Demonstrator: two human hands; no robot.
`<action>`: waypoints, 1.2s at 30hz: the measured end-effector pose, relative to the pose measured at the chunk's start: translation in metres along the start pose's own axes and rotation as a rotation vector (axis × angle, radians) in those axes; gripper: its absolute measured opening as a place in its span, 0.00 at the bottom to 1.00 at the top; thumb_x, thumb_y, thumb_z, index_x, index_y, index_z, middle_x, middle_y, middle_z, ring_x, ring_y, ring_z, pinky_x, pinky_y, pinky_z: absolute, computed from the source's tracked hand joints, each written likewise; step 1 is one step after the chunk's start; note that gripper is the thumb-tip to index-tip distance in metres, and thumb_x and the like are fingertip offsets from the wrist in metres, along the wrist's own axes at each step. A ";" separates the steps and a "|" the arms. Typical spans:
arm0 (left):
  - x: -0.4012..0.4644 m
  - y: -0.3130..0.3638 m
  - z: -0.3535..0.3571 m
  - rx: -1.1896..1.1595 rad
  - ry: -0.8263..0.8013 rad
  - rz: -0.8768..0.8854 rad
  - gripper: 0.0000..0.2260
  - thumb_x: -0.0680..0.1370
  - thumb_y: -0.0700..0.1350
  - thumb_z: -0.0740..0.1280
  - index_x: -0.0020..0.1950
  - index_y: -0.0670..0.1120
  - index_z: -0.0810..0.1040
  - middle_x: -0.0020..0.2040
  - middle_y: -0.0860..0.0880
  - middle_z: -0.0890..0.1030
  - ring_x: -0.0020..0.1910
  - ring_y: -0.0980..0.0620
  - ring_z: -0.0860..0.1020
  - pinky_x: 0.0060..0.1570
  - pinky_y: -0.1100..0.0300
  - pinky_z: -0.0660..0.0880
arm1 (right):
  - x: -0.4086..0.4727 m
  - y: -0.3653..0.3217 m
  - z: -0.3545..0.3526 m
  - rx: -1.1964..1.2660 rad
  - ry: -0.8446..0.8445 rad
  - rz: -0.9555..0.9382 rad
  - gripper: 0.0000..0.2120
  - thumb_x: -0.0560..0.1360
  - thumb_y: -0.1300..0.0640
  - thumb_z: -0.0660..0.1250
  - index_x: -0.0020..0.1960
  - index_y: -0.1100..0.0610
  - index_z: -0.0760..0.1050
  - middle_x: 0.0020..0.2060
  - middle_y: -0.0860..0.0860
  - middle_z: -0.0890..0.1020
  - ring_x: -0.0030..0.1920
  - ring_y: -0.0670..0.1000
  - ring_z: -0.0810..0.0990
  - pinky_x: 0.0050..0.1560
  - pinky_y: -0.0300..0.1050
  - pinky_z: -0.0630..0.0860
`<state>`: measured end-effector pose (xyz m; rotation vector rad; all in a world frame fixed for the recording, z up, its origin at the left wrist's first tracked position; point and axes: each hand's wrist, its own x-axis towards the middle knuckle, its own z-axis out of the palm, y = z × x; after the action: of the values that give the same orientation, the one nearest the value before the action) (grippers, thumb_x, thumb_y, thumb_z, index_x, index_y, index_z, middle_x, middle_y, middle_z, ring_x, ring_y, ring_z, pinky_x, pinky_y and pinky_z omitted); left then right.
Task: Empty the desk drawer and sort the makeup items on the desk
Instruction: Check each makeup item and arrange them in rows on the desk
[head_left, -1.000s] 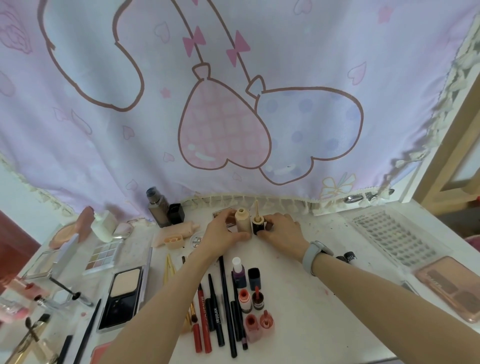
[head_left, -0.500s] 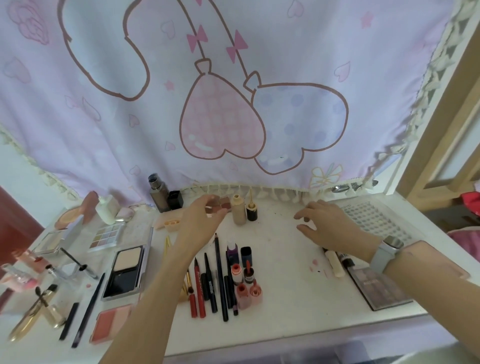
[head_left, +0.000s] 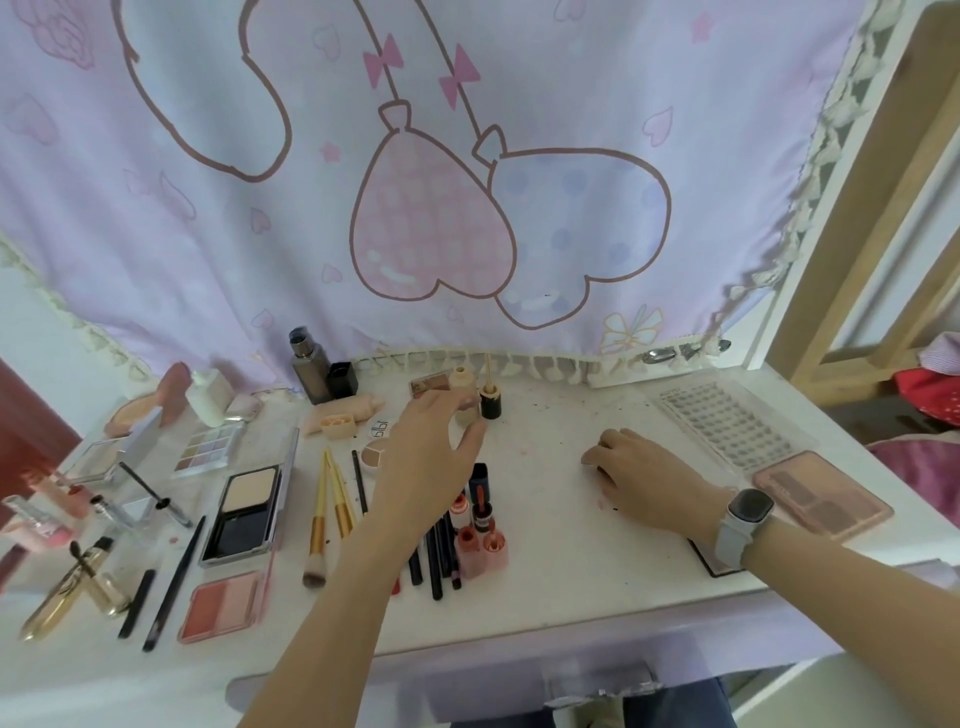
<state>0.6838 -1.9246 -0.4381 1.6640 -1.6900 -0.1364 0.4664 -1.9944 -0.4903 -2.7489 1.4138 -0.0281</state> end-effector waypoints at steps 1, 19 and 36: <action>-0.002 0.002 0.001 -0.004 -0.009 0.009 0.12 0.77 0.45 0.64 0.61 0.47 0.76 0.57 0.53 0.77 0.59 0.55 0.71 0.54 0.69 0.60 | 0.001 -0.002 -0.004 0.147 0.043 0.046 0.16 0.79 0.58 0.55 0.65 0.56 0.71 0.58 0.52 0.73 0.57 0.52 0.72 0.55 0.37 0.67; 0.002 0.039 0.016 0.322 -0.277 0.235 0.17 0.80 0.55 0.48 0.63 0.48 0.65 0.52 0.54 0.74 0.37 0.54 0.68 0.36 0.61 0.64 | -0.003 -0.041 -0.073 1.301 0.190 0.298 0.16 0.78 0.49 0.61 0.36 0.58 0.71 0.18 0.47 0.69 0.20 0.45 0.61 0.24 0.34 0.60; 0.028 0.019 -0.022 0.109 -0.333 0.238 0.15 0.80 0.53 0.49 0.57 0.49 0.72 0.34 0.56 0.70 0.33 0.59 0.70 0.36 0.59 0.66 | 0.014 -0.052 -0.083 0.881 0.378 -0.062 0.10 0.80 0.57 0.54 0.50 0.55 0.75 0.33 0.50 0.76 0.31 0.44 0.71 0.36 0.37 0.68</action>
<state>0.6837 -1.9375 -0.4002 1.5667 -2.1665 -0.2190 0.5132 -1.9783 -0.4047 -2.0805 0.9999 -0.9588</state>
